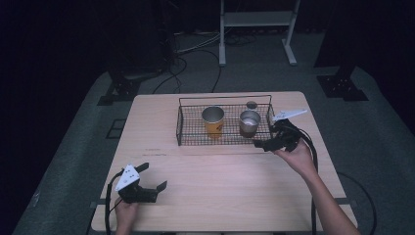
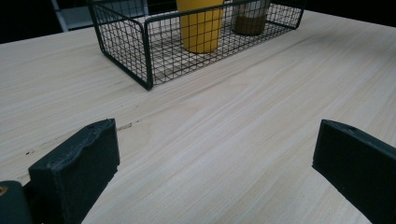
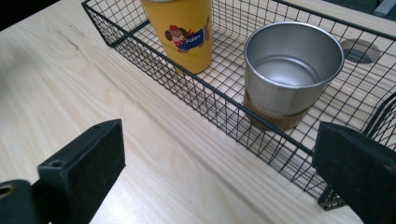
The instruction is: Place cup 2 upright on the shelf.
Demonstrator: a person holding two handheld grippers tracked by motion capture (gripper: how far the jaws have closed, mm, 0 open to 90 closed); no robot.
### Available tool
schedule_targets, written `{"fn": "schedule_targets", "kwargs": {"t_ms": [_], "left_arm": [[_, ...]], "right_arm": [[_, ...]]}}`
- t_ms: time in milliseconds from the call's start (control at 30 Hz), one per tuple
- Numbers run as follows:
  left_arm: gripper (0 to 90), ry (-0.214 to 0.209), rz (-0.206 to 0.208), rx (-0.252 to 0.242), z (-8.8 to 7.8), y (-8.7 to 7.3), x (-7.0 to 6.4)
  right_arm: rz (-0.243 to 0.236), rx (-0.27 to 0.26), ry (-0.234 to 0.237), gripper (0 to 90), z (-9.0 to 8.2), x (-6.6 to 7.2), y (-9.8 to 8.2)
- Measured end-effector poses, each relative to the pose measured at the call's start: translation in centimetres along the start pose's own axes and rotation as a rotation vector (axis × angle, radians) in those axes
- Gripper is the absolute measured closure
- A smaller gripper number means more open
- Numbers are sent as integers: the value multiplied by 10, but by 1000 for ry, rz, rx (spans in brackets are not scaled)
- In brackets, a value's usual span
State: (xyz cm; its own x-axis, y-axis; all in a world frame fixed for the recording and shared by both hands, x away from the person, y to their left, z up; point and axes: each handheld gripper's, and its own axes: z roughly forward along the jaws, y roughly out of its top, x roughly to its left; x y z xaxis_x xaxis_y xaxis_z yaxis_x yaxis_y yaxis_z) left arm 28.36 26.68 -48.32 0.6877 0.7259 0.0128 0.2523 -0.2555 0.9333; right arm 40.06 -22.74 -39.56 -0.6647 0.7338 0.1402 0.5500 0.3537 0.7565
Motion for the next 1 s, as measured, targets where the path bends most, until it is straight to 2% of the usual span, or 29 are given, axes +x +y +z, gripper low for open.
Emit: {"fn": "schedule_targets", "kwargs": {"t_ms": [300,1000], "left_arm": [[0,1,1,1,0,0,0],[0,1,0,4,0,0,0]], "right_arm": [[-4,-3,-3,21,-8,1,-9],[14,-8,2,22,-15,2,-36]]}}
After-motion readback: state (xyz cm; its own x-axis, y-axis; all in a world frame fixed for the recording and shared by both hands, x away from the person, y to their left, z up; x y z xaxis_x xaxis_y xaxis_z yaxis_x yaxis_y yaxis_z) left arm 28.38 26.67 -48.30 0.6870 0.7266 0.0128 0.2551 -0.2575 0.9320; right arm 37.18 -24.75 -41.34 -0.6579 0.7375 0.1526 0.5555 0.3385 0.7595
